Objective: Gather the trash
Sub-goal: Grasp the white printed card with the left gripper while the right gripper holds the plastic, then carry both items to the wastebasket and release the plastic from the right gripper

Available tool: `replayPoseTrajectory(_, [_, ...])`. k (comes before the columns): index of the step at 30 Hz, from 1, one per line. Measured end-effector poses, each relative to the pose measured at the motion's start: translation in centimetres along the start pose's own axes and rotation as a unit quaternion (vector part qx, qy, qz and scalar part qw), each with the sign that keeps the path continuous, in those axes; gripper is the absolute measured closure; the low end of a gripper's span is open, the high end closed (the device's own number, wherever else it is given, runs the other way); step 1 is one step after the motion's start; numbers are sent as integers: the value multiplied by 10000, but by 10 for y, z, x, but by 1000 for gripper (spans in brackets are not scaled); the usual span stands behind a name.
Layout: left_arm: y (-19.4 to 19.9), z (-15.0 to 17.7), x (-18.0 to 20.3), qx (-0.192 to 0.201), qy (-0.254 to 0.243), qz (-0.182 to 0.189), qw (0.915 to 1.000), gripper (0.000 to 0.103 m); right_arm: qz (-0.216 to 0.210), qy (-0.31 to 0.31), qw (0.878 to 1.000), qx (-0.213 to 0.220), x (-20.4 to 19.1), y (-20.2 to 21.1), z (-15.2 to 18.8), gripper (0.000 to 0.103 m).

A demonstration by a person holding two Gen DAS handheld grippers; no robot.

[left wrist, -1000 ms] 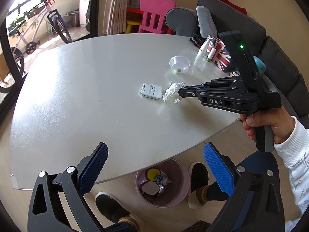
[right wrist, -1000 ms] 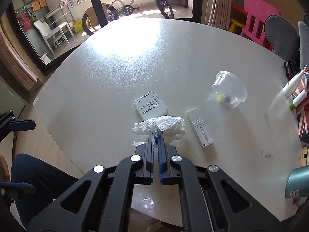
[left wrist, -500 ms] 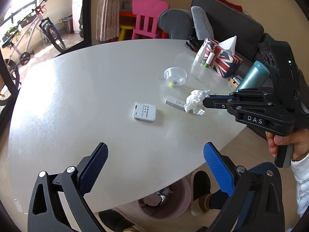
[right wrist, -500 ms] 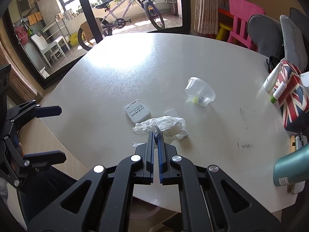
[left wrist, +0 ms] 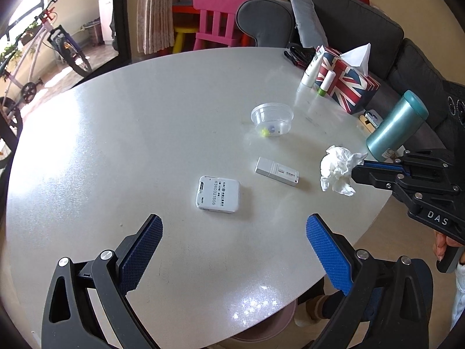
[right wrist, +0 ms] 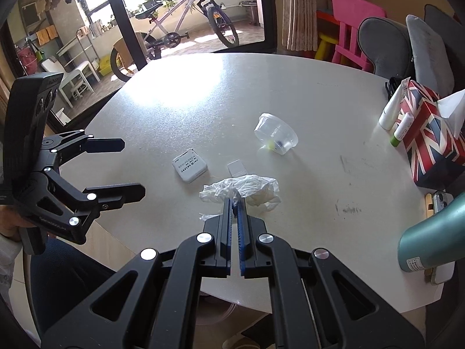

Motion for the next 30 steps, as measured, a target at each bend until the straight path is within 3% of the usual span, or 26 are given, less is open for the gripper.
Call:
replayPoseTrajectory(15, [-55,-20,-5,-621,-230,-234,9975,8,40,-69,10000,-13,11,2,1,100])
replayPoseTrajectory(22, [-70,-16,-11,-821,-169,-192,9963,39,19,-79,10000,-34,11,0,1,100])
replayPoseTrajectory(26, [-71,-15,-13,-809,-199,-258,9962,47,6,-84,10000,-44,10,-1,2,100])
replayPoseTrajectory(27, [-70,-15,-13,-797,-197,-292,9962,54,4,-86,10000,-46,10,-1,2,100])
replayPoseTrajectory(30, [-69,-14,-15,-787,-193,-293,9963,56,-3,-79,10000,-42,9,-3,2,100])
Point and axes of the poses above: each gripper's, at about its wrist camera, not at the fingertips, and y roughly against the way its jaws point, x to its right, z to its underside, the point moved 10 cm from there along -y, roughly the way its jaws point, and after that the axes turned 11 degrees about -x, right-handed, at the moved point
